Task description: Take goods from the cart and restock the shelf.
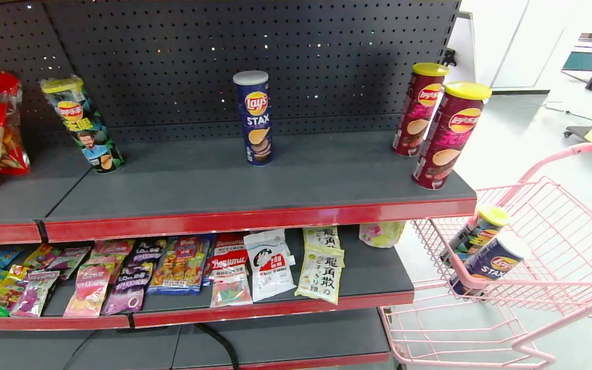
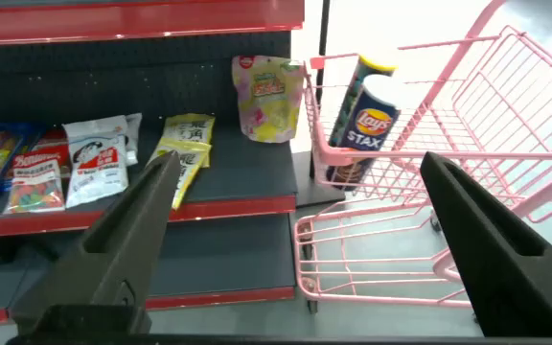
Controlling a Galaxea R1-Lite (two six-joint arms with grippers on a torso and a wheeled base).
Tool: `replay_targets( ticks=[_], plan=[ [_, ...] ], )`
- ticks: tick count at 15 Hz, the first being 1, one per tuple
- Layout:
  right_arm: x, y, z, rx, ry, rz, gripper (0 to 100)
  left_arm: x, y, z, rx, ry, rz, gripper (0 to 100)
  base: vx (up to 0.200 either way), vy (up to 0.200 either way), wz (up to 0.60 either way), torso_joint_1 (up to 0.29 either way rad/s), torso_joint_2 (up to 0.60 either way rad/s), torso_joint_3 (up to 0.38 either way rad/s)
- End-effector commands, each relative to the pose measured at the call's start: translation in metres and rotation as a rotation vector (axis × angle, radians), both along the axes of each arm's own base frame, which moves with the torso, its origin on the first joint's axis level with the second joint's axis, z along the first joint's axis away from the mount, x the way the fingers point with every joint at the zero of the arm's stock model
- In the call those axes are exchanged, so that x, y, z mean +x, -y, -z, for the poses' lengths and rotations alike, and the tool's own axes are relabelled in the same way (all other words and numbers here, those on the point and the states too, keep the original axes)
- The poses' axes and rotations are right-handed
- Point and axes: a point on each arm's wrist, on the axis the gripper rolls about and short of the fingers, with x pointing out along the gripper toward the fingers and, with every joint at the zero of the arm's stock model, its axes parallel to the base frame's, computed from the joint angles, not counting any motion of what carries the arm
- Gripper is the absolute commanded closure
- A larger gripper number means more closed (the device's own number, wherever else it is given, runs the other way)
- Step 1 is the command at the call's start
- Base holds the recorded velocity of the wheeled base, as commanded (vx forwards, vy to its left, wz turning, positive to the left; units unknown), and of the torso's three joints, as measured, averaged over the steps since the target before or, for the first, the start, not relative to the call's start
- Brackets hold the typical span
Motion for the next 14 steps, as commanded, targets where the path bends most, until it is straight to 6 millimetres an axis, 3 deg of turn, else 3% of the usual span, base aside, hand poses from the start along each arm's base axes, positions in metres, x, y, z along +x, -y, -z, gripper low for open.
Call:
replay_targets(
  ticks=[1,5,10,14],
  plan=[
    [0.0001,0.0,0.0,0.0,-0.001,0.0,0,0.0,0.0,-0.0001,0.001,0.0,-0.002,0,0.0,-0.2,0.0,0.007,0.0,0.002],
    [0.0001,0.0,0.0,0.0,-0.001,0.0,0,0.0,0.0,-0.0001,0.001,0.0,0.0,0,0.0,-0.2,0.0,0.001,0.0,0.0],
    [0.0001,0.0,0.0,0.001,-0.001,0.0,0,0.0,0.0,-0.0001,0.003,0.0,-0.002,0,0.0,0.0,0.0,0.0,0.0,0.0],
    [0.0001,0.0,0.0,0.0,-0.001,0.0,0,0.0,0.0,-0.0001,0.001,0.0,-0.002,0,0.2,0.0,0.0,-0.001,0.0,0.002]
  ],
)
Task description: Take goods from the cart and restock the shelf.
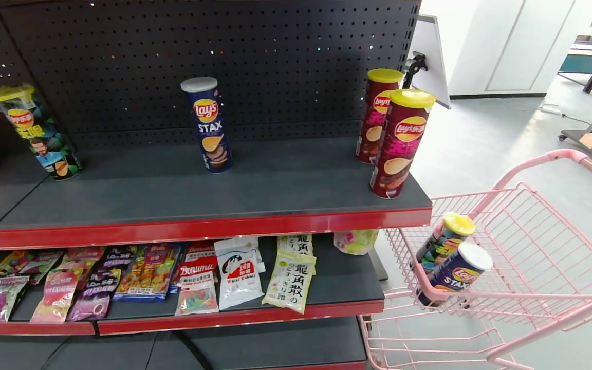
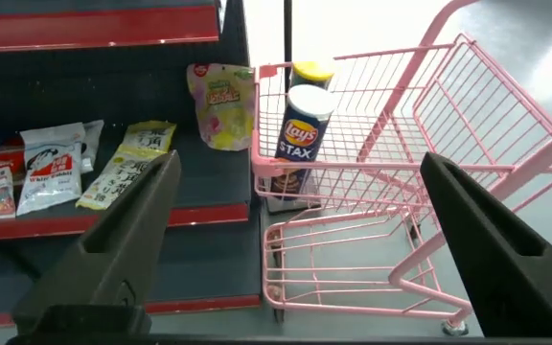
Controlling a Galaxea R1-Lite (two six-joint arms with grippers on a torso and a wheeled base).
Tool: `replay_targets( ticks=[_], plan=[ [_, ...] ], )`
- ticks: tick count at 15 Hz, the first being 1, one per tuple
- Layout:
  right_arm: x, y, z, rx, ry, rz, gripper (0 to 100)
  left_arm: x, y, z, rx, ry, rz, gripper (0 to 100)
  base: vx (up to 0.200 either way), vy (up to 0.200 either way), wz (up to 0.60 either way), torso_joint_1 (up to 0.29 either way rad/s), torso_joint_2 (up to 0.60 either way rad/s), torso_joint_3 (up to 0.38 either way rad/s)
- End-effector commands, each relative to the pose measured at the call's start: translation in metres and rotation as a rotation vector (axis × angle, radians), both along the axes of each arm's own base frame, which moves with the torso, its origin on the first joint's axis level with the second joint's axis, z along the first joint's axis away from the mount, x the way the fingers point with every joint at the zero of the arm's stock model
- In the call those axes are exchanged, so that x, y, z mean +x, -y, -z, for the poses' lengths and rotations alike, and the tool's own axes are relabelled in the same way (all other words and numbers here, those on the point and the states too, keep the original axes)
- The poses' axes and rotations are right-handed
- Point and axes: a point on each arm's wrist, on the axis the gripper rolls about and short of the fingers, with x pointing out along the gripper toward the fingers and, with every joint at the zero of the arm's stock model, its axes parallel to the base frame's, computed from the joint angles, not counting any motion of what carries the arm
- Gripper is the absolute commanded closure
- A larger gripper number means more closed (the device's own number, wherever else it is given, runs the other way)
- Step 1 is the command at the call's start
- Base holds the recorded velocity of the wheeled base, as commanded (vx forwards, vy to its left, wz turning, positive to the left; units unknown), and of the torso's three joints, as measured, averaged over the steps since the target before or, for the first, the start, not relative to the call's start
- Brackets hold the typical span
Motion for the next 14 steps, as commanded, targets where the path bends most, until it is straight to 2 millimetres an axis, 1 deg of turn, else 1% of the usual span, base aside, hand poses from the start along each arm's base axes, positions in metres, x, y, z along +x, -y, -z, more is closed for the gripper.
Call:
replay_targets(
  ticks=[1,2,3,11,14],
  plan=[
    [0.0001,0.0,0.0002,-0.001,-0.003,0.0,0,0.0001,0.0,0.0001,0.001,-0.001,0.0,0,0.2,0.0,0.0,0.002,0.01,0.002],
    [0.0001,0.0,0.0,-0.001,-0.001,0.0,0,0.0001,0.0,0.0001,-0.001,-0.001,0.0,0,0.2,0.0,0.0,0.012,0.0,0.002],
    [0.0001,0.0,0.0,-0.001,-0.001,0.0,0,0.0001,0.0,0.0001,-0.002,-0.001,0.0,0,0.0,0.0,0.0,0.0,0.0,0.0],
    [0.0001,0.0,0.0002,-0.001,-0.003,0.001,0,0.0001,0.0,0.0001,-0.002,-0.001,0.0,0,0.0,0.0,-0.6,0.003,0.0,-0.002],
    [0.0001,0.0,0.0002,0.001,-0.003,0.001,0,0.0001,0.0,0.0001,-0.002,-0.001,0.0,0,0.0,0.0,0.0,0.0,0.0,0.0]
  ],
)
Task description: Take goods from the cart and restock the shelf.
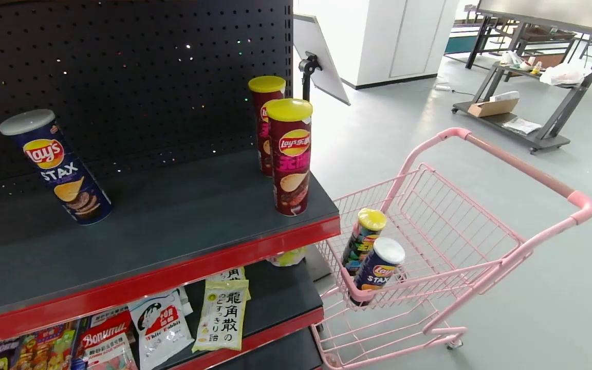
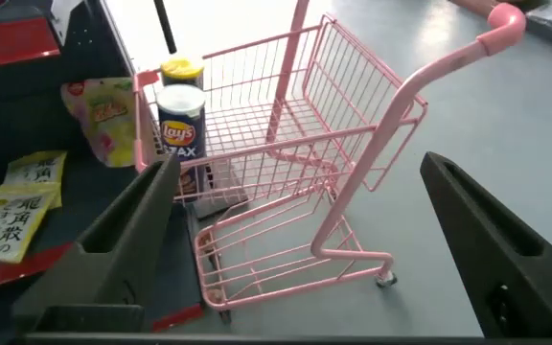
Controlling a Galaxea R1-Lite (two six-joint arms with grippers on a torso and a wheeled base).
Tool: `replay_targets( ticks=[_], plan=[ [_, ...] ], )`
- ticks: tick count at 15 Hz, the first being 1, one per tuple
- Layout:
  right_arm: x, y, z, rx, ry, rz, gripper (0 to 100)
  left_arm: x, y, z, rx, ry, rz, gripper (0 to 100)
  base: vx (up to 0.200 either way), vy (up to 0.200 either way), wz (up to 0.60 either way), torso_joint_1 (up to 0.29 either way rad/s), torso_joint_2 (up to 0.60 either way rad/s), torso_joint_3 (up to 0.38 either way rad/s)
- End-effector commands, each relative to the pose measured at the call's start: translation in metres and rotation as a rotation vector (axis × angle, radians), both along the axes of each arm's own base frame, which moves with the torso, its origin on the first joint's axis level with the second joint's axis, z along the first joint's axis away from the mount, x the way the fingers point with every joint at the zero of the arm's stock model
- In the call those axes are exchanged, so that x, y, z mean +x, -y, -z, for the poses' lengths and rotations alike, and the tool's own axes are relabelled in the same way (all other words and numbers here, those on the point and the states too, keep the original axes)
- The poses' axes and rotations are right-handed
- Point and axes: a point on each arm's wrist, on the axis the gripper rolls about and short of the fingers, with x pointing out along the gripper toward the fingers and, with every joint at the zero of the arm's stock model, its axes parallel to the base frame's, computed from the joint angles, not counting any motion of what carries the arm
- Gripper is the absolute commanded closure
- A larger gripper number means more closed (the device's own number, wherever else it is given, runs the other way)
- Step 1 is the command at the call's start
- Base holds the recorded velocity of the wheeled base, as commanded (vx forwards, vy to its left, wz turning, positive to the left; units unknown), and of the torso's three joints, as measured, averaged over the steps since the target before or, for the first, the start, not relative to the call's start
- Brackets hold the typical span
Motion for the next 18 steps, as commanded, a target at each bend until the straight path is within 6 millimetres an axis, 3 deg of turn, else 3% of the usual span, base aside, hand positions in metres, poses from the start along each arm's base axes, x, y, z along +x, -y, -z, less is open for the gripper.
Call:
replay_targets(
  ticks=[1,6,18],
  plan=[
    [0.0001,0.0,-0.0002,0.0,0.0,-0.001,0,0.0,0.0,-0.0001,0.0,0.0,-0.001,0,0.0,0.0,0.0,0.0,0.0,0.0],
    [0.0001,0.0,-0.0002,0.002,0.0,-0.001,0,0.0,0.0,-0.0001,0.0,0.0,-0.001,0,0.0,0.0,0.0,-0.039,0.09,0.053],
    [0.0001,0.0,0.0,0.003,-0.001,-0.001,0,0.0,0.0,-0.0001,0.0,0.0,-0.001,0,0.0,0.0,0.0,-0.173,0.43,0.262]
  ],
)
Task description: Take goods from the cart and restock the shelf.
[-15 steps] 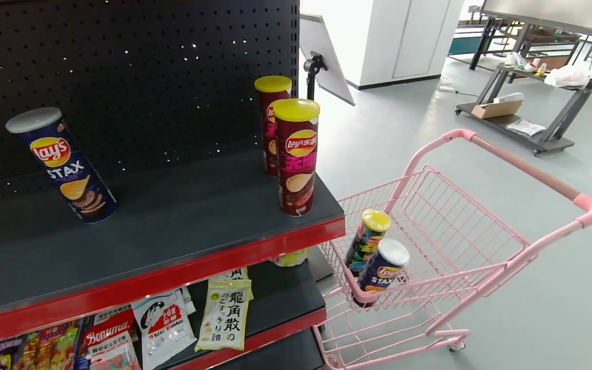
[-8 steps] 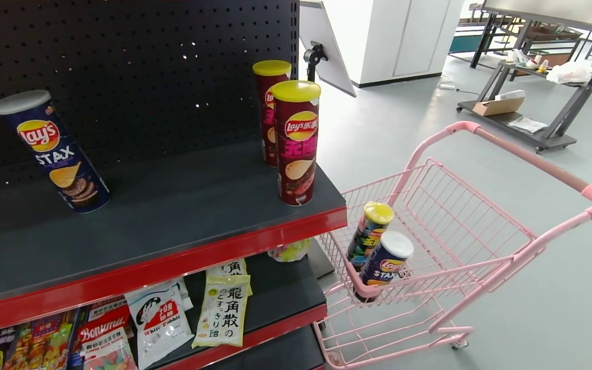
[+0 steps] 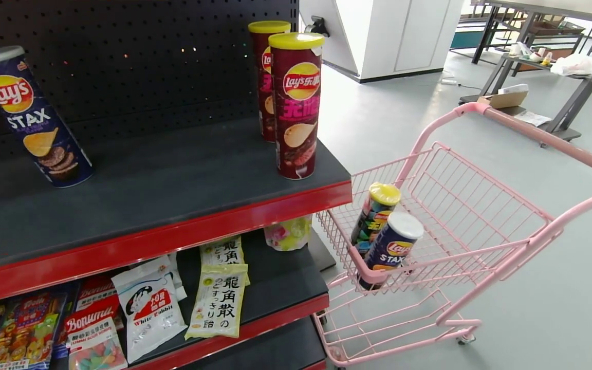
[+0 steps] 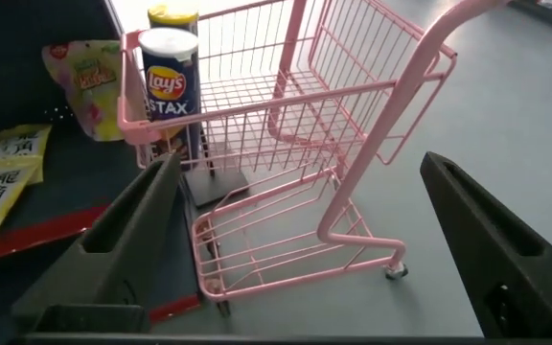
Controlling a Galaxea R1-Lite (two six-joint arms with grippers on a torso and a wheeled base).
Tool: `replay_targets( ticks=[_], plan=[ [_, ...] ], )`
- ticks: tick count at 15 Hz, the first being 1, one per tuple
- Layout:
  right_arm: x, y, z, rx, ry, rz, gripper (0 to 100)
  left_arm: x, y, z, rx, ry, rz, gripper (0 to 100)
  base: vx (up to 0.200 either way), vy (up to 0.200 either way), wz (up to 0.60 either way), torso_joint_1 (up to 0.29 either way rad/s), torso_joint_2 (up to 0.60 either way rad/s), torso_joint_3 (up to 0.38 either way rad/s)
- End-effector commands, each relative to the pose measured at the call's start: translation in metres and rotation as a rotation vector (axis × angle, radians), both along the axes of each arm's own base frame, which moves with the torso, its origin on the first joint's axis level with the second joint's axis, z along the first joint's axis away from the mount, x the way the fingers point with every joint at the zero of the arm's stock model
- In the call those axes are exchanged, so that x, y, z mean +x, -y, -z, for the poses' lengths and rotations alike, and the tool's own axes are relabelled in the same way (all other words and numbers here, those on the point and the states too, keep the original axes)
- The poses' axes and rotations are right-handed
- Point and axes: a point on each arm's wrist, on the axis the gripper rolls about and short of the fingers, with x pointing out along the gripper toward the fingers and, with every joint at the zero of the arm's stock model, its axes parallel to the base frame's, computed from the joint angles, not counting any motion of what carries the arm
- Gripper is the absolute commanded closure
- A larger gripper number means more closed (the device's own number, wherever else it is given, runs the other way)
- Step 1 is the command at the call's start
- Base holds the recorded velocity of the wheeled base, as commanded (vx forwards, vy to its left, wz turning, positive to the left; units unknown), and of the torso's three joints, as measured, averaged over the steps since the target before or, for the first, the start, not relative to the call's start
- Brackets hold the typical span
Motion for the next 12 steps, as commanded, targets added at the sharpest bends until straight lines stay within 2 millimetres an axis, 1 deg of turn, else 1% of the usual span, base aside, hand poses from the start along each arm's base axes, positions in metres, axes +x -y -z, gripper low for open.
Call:
replay_targets(
  ticks=[1,6,8,10,11,12],
  plan=[
    [0.0,0.0,0.0,0.0,-0.001,-0.001,0,0.0,0.0,0.0,0.0,-0.001,0.0,0,0.0,0.0,0.0,-0.198,0.55,0.354],
    [0.0,0.0,0.0,-0.003,-0.001,-0.001,0,0.0,0.0,0.0,0.0,-0.001,0.0,0,0.0,0.0,0.0,-0.18,0.53,0.348],
    [0.0,0.0,0.0,-0.008,-0.003,-0.006,0,0.0,0.0,0.0,0.0,-0.001,0.0,0,0.0,0.0,0.0,-0.063,0.22,0.139],
    [0.001,0.0,-0.001,-0.02,-0.015,-0.009,0,0.0,0.0,0.0,0.0,-0.001,0.0,0,0.0,0.0,0.0,-0.024,0.07,0.058],
    [-0.001,-0.001,-0.026,-0.031,0.024,-0.07,0,0.0,0.0,0.0,0.0,-0.001,0.0,0,0.0,0.0,0.0,0.0,0.0,0.0],
    [0.015,-0.002,-0.097,0.029,0.0,-0.17,0,0.0,0.0,0.0,0.0,-0.001,0.0,0,0.0,0.0,0.0,0.0,0.0,0.0]
  ],
)
